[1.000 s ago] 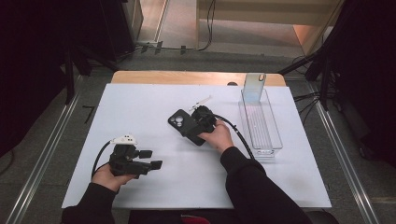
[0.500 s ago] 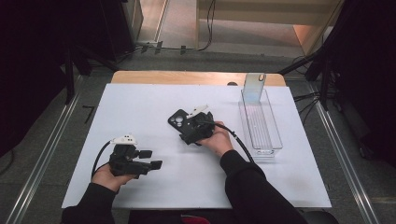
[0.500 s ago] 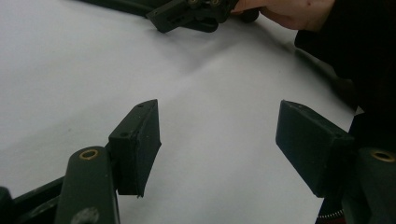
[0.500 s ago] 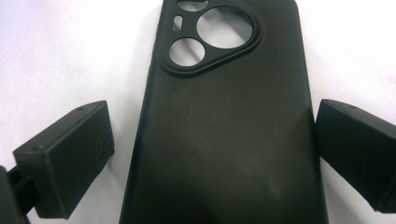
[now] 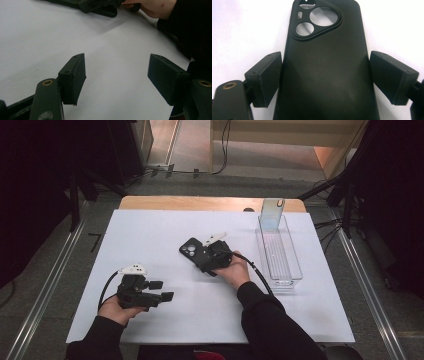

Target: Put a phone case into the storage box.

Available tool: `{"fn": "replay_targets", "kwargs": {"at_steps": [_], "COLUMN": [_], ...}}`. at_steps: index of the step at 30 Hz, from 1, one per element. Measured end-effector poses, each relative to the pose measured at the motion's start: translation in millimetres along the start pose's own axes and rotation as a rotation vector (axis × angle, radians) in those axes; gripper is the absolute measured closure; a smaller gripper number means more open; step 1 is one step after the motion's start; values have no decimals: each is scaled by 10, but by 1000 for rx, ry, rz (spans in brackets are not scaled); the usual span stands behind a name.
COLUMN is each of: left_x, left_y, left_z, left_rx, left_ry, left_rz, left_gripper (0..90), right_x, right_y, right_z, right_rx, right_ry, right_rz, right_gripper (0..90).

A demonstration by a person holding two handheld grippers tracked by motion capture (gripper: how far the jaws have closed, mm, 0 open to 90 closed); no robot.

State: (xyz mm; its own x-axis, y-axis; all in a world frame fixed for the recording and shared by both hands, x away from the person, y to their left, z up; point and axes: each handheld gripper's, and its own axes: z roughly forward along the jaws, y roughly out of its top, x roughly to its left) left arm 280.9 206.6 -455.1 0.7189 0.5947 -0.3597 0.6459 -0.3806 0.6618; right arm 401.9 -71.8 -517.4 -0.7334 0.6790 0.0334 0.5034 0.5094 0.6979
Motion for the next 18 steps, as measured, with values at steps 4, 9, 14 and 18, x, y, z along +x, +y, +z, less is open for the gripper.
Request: {"fn": "replay_targets", "kwargs": {"at_steps": [4,9,14,18], "left_x": [1,2,5,5], "left_y": [1,4,16,27], "left_z": [-2,0,12,15], "left_rx": [-2,-2,2,1], "left_ry": [1,1,0,-9], "left_rz": [-2,-4,-9,-19], "left_gripper": [308,308,308,308], "right_x": [-21,-25,-32,-8], "right_y": [12,72,128,162], "right_z": [-18,-134,-323,-514], "right_rx": [-7,-17,-32,-40], "right_ry": [12,25,34,48], "right_rz": [35,79,82,81], "right_gripper": [135,136,135,135]}}
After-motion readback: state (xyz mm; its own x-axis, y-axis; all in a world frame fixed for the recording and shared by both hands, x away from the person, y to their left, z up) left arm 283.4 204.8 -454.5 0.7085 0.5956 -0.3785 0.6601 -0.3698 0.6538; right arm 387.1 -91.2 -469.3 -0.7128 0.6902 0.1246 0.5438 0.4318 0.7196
